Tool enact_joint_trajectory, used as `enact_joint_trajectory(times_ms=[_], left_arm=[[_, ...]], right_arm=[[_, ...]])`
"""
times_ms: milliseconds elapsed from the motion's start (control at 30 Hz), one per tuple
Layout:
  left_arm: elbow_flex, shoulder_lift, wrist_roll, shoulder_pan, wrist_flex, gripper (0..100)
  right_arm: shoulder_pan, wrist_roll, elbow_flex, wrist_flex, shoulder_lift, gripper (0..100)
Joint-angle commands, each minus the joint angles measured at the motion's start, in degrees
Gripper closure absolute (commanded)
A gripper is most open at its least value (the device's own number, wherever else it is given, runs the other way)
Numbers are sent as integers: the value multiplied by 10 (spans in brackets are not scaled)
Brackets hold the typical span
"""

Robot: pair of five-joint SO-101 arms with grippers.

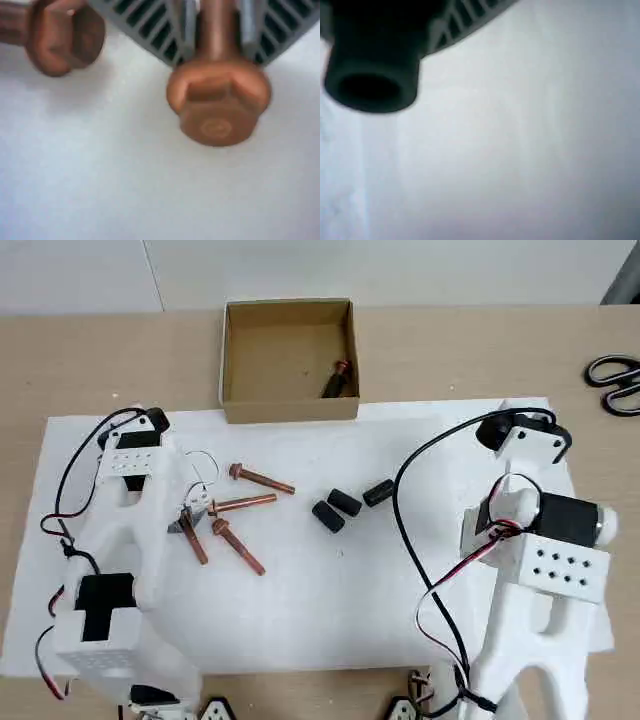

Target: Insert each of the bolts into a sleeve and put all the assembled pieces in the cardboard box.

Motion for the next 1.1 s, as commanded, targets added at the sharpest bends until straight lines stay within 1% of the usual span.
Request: enact_joint_trajectory(times_ms=[0, 167, 333, 467, 533, 667, 767, 933, 1067], left_arm=[[-3, 18, 1, -4, 10, 995], [-73, 18, 1, -1, 98, 995], [-205, 18, 0, 0, 189, 995], [-308, 18, 0, 1, 239, 995], [-348, 18, -2, 6, 257, 995], [-384, -5, -3, 31, 261, 995], [-380, -98, -3, 60, 261, 995], [-371, -223, -24, 127, 260, 995], [-371, -283, -24, 130, 260, 995]], right_arm=[[5, -3, -3, -9, -13, 995], [2, -3, -6, -7, -14, 995], [0, -6, -27, -3, -14, 995], [0, -7, -47, -3, -14, 996], [-13, -7, -47, -3, -14, 996], [-65, -6, -66, 45, -28, 996], [-94, -6, -77, 56, -72, 996], [-114, -6, -72, 55, -151, 996], [-115, -6, -59, 56, -182, 997]])
